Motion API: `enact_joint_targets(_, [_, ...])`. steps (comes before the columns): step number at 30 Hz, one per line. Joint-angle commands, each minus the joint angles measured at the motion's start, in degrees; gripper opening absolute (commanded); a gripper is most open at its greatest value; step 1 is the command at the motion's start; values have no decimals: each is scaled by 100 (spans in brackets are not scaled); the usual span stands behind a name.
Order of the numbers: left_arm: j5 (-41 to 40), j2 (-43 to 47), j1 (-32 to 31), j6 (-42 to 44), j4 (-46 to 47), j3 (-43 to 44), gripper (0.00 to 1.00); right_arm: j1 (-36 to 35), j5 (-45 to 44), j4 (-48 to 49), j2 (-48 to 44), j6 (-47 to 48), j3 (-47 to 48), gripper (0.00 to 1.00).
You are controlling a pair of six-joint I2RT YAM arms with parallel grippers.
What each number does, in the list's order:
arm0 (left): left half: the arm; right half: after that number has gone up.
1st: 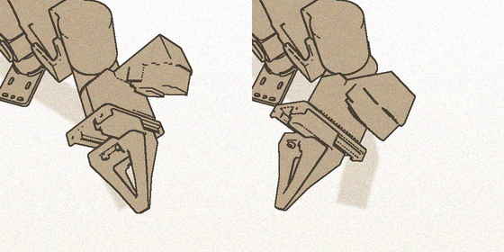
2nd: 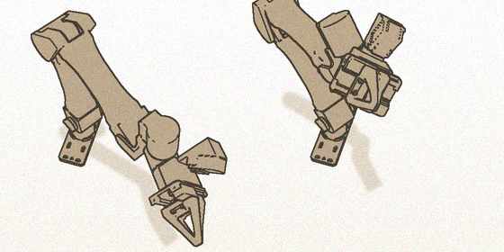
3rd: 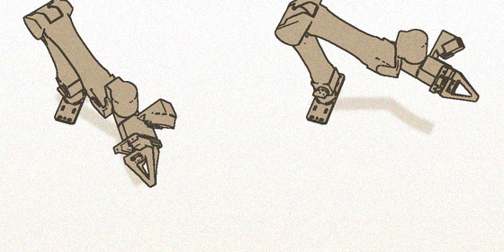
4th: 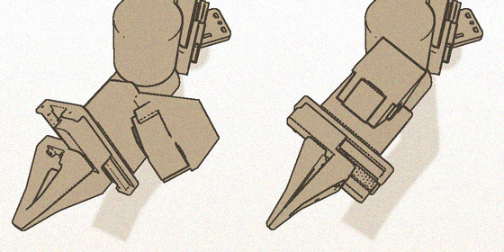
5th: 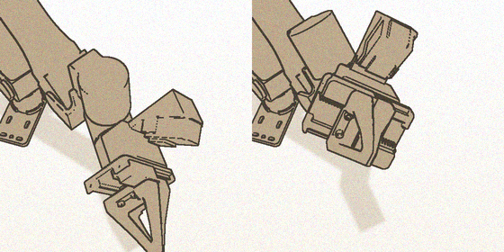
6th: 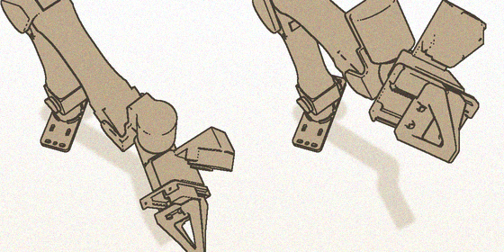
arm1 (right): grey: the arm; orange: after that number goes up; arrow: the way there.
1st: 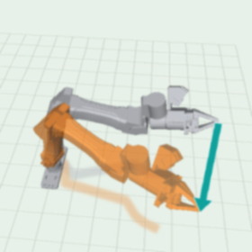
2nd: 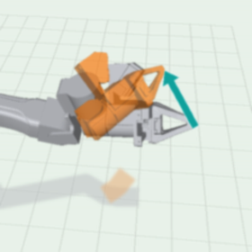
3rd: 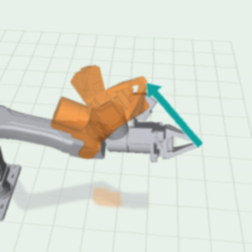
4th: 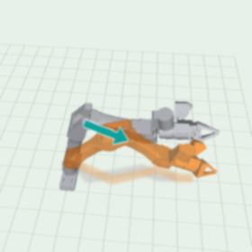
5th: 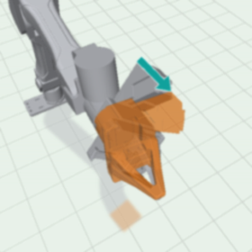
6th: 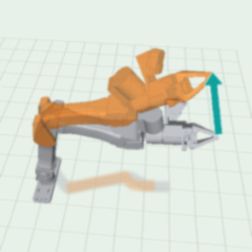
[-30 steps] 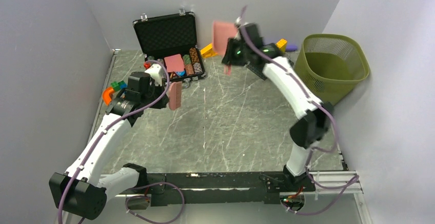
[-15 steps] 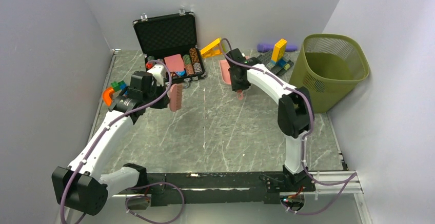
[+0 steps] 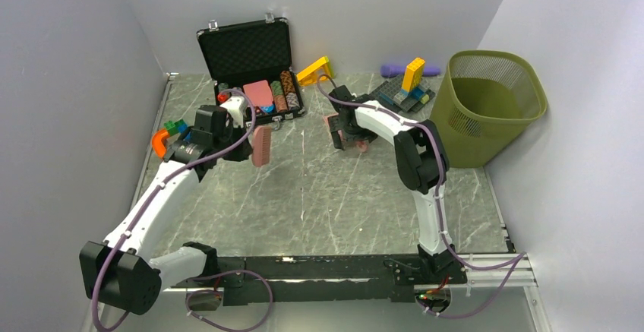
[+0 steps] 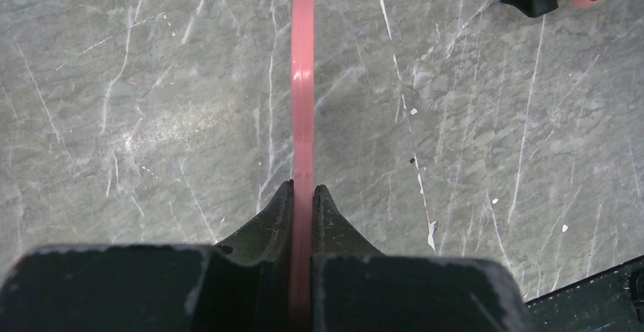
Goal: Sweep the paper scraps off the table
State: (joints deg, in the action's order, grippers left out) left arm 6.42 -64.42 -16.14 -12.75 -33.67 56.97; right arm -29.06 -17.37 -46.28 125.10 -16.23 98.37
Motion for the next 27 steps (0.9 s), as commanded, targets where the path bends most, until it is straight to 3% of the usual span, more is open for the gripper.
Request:
enact_joint_targets(1, [214, -15, 24, 102, 278, 33, 0, 18, 4, 490, -814, 94, -351, 100])
enact_joint_targets(8, [829, -176, 32, -77, 495, 43, 0, 22, -191, 1352, -2304, 190, -1495, 100])
enact_joint_targets(20, [3073, -1178, 68, -1395, 1552, 658, 3, 23, -221, 2365, -4756, -119, -3521, 100])
enact_joint_targets(22, [3037, -1223, 67, -1472, 1518, 699, 32, 23, -218, 2358, -4950, -124, -3636, 100])
enact_joint_targets(24, [2388, -1116, 68, -1400, 1115, 749, 86, 23, -216, 2297, -5084, -174, -3696, 100])
enact_joint_targets(25, [2047, -953, 70, -1294, 880, 736, 98, 18, -204, 2303, -5142, -186, -3731, 100])
enact_joint_targets(27, [1497, -635, 72, -1063, 643, 687, 99, 25, -143, 2350, -5294, -224, -3811, 100])
